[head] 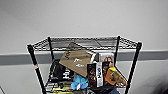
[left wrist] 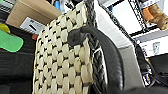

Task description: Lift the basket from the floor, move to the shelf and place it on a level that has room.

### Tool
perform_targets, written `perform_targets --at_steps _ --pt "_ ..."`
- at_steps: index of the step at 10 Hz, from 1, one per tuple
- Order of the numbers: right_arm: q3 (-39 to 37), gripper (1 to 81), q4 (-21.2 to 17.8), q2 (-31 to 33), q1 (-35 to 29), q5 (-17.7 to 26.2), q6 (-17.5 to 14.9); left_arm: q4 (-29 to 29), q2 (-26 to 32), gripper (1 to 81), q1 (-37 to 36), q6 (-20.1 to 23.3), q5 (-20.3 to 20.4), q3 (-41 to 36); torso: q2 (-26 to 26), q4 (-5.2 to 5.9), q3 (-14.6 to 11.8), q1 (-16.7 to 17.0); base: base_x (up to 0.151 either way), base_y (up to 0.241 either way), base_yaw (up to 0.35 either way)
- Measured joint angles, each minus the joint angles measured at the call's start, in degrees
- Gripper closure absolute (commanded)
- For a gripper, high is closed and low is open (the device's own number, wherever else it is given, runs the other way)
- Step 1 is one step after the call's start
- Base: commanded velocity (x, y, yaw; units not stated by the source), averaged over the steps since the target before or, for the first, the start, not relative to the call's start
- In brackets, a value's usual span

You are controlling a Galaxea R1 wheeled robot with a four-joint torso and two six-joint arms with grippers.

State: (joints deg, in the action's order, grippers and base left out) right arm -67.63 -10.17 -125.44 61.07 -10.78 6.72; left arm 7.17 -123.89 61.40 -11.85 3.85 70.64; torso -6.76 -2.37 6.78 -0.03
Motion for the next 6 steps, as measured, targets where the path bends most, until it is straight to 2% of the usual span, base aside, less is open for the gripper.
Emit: perform_targets --at_steps 6 --pt "6.9 81.1 -0.1 4.4 -3.1 0.3 0.2 -0.4 4.3 81.1 -4.1 -0.2 -0.4 -7.3 0.0 0.0 0.0 0.0 0.0 0.0 0.0"
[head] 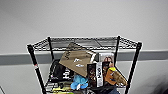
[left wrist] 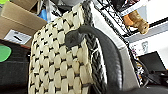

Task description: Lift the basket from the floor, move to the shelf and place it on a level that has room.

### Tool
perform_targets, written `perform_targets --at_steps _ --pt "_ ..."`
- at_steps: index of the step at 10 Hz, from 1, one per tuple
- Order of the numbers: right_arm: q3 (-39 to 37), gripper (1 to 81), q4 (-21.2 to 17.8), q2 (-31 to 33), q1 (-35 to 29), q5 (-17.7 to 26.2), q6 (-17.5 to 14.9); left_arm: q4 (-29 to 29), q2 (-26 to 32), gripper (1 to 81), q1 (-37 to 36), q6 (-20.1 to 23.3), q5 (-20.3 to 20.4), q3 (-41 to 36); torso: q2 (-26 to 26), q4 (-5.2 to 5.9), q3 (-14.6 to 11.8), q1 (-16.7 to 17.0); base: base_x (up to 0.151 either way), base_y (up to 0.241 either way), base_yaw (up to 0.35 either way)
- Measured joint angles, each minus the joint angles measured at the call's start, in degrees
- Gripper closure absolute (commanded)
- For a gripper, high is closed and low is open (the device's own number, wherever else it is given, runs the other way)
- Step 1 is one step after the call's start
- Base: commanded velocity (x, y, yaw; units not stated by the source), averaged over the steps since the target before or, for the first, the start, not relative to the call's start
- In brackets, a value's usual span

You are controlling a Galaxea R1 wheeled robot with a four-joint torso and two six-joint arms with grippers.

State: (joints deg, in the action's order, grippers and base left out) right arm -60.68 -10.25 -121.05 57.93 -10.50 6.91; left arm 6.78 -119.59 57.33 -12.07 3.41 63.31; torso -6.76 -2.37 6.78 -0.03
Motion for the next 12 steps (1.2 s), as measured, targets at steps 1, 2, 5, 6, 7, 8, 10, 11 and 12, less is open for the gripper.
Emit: perform_targets --at_steps 1,2,5,6,7,8,10,11,12 --pt "1.0 81.1 0.0 0.5 -0.6 0.0 0.0 0.0 0.8 81.1 -0.8 0.0 0.0 -1.3 0.0 0.0 0.0 0.0 0.0 0.0 0.0" --pt "2.4 81.1 -0.1 1.3 -1.2 0.0 0.0 0.0 1.5 81.1 -1.5 0.0 0.0 -2.6 0.0 0.0 0.0 0.0 0.0 0.0 0.0" --pt "5.5 81.1 -0.2 3.0 -2.5 0.0 0.0 0.0 3.6 81.1 -3.1 -0.1 -0.3 -5.9 0.0 0.0 0.0 0.0 0.0 0.0 0.0" --pt "6.9 81.1 -0.2 3.8 -3.0 0.0 0.0 0.0 4.3 81.1 -3.6 -0.1 -0.4 -6.6 0.0 0.0 0.0 0.0 0.0 0.0 0.0" --pt "8.3 81.1 -0.2 4.7 -3.5 0.1 0.1 0.0 4.9 81.1 -4.3 -0.2 -0.5 -7.6 0.0 0.0 0.0 0.0 0.0 0.0 0.0" --pt "9.3 81.1 -0.3 5.5 -4.0 0.3 0.1 0.0 5.4 81.1 -5.2 -0.2 -0.6 -8.6 0.0 0.0 0.0 0.0 0.0 0.0 0.0" --pt "10.8 81.1 -1.1 6.9 -5.8 0.6 0.2 0.0 6.5 81.1 -6.2 -0.3 -0.8 -10.8 0.0 0.0 0.0 0.0 0.0 0.0 0.0" --pt "11.2 81.1 -1.6 7.2 -6.7 0.9 0.3 0.0 7.2 81.1 -7.6 -0.4 -1.1 -11.9 0.0 0.0 0.0 0.0 0.0 0.0 0.0" --pt "12.3 81.1 -2.6 7.7 -8.4 1.0 0.3 0.0 8.0 81.1 -8.6 -0.5 -1.1 -12.9 0.0 0.0 0.0 0.0 0.0 0.0 0.0"
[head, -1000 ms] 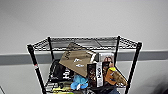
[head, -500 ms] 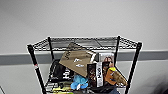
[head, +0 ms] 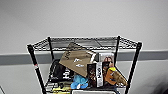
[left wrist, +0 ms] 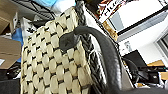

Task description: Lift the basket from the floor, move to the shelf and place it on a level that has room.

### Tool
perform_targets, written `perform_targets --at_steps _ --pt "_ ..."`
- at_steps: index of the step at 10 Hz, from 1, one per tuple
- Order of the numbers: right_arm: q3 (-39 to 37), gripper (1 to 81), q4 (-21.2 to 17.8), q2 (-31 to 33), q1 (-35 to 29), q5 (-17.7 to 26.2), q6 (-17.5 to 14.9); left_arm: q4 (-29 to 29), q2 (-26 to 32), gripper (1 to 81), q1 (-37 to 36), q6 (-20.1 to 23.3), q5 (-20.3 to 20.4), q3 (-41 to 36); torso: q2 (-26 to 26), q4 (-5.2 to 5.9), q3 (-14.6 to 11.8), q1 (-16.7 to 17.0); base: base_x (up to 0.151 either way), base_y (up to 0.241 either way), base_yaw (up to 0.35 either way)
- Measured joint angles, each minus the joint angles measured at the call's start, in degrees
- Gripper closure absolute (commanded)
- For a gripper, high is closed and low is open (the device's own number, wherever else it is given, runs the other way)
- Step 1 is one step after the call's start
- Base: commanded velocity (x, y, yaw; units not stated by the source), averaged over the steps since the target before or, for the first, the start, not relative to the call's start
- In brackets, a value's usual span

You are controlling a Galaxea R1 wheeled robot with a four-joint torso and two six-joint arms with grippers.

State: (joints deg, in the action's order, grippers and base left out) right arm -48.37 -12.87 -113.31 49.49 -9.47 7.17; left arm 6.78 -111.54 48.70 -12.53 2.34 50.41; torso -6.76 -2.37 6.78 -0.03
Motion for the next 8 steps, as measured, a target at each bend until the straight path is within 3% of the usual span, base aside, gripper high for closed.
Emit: perform_targets --at_steps 8 --pt "7.4 81.1 -6.0 4.9 -10.1 1.0 0.0 2.3 4.6 81.1 -10.2 -0.8 -1.2 -7.7 0.0 0.0 0.0 0.0 0.0 0.0 0.0"
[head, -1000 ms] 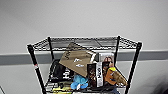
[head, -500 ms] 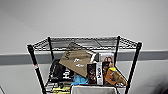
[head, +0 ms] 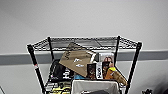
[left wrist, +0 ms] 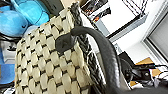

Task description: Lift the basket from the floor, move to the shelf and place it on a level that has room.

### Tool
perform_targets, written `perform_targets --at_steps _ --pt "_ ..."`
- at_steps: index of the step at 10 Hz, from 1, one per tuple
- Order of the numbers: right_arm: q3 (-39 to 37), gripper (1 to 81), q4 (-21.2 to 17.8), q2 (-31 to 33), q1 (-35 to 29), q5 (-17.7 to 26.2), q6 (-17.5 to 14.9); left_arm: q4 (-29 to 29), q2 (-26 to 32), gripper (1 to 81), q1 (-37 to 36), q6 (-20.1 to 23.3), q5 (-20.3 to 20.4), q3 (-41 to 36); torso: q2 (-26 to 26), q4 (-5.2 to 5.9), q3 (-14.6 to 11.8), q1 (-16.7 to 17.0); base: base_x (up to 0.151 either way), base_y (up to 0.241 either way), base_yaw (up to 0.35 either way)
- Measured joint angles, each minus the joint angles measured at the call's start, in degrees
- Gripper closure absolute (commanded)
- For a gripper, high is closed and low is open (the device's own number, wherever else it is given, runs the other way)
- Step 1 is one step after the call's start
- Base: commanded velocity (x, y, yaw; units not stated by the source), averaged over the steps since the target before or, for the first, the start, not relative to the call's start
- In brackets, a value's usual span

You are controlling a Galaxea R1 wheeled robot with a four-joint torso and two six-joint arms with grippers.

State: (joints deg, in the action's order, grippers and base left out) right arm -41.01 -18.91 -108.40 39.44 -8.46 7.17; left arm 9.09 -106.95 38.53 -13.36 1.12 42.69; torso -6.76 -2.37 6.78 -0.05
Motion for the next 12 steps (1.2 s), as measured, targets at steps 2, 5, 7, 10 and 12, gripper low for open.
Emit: perform_targets --at_steps 2,5,7,10,12 --pt "1.2 81.1 -1.6 0.5 -2.7 1.1 0.0 1.5 2.0 81.1 -2.4 0.0 -0.1 -2.6 0.0 0.0 0.0 0.0 0.0 0.0 0.0" --pt "3.5 81.1 -3.6 1.6 -5.8 2.3 0.2 3.3 4.6 81.1 -5.1 0.0 -1.1 -4.8 0.0 0.0 0.0 0.0 0.0 0.0 0.0" --pt "5.4 81.1 -4.9 3.2 -8.2 2.5 0.2 4.7 5.6 81.1 -8.0 0.0 -1.2 -6.9 0.0 0.0 0.0 0.0 0.0 0.0 0.0" --pt "7.8 81.1 -7.4 5.3 -12.6 3.4 0.2 7.6 7.1 81.1 -11.8 -0.1 -1.6 -8.8 0.0 0.0 0.0 0.0 0.0 0.0 0.0" --pt "8.4 81.1 -9.7 6.3 -16.3 4.4 0.2 9.5 8.0 81.1 -15.1 0.0 -1.7 -10.1 0.0 0.0 0.0 0.0 0.0 0.0 0.0"
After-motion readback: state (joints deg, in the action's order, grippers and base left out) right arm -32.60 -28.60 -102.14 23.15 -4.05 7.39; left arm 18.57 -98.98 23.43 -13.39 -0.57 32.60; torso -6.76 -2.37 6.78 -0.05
